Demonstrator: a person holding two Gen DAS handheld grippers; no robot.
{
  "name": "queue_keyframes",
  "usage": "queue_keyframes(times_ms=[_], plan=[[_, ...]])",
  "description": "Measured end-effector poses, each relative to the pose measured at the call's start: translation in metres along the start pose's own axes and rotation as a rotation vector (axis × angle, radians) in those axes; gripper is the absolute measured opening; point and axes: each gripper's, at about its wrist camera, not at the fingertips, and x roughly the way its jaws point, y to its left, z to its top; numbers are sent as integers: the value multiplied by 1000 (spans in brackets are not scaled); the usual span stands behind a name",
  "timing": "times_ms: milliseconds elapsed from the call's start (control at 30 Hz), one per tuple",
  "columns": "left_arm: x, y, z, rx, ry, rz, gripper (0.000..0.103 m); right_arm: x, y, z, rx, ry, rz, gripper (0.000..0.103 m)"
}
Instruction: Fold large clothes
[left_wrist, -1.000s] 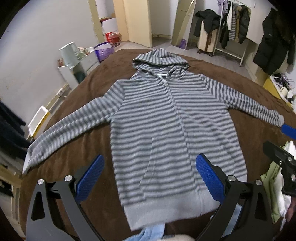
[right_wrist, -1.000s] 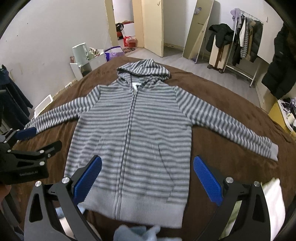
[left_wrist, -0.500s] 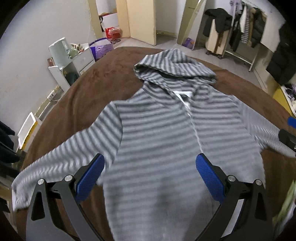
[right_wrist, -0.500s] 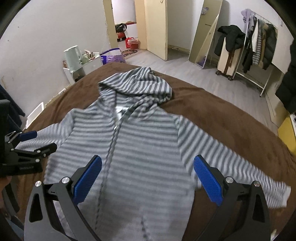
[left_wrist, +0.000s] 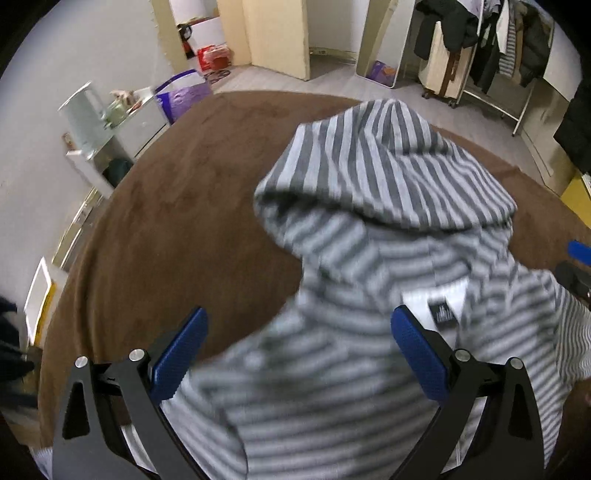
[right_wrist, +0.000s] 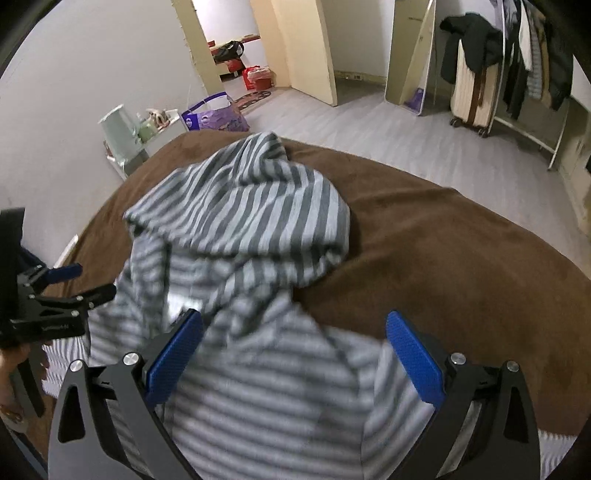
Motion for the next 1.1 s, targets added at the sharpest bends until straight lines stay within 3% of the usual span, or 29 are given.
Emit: queue_keyframes(times_ms=[133,267,433,467,533,767,867,933,1000,1033,1100], plan=[[13,2,33,17,-8,-64,97,25,-8,34,-4,-3,38,97],[30,7,65,9,39,-111,97,55,-5,61,-57,34,56,97],[53,5,91,64,57,-106,96,83,-6,75,-102,71,36,93],[60,4,95,70,71,-104,90,86,-8,77,-99,70,35,93],[75,3,101,81,110,-109,89,91,-14,82,-86,74,39,93],[107,16,112,28,178,-171,90,115,-31,87,-92,140,71,89],[114,12,110,88,192,-155,90,123,-32,87,-97,164,96,83],[113,12,111,97,187,-167,88,124,-31,88,-113,166,109,73],[113,13,111,109,182,-177,82,122,-29,89,-129,162,132,55],[113,13,112,110,182,-181,81,122,-28,89,-132,160,137,53],[108,13,110,117,175,-204,62,122,-25,87,-140,154,140,38]])
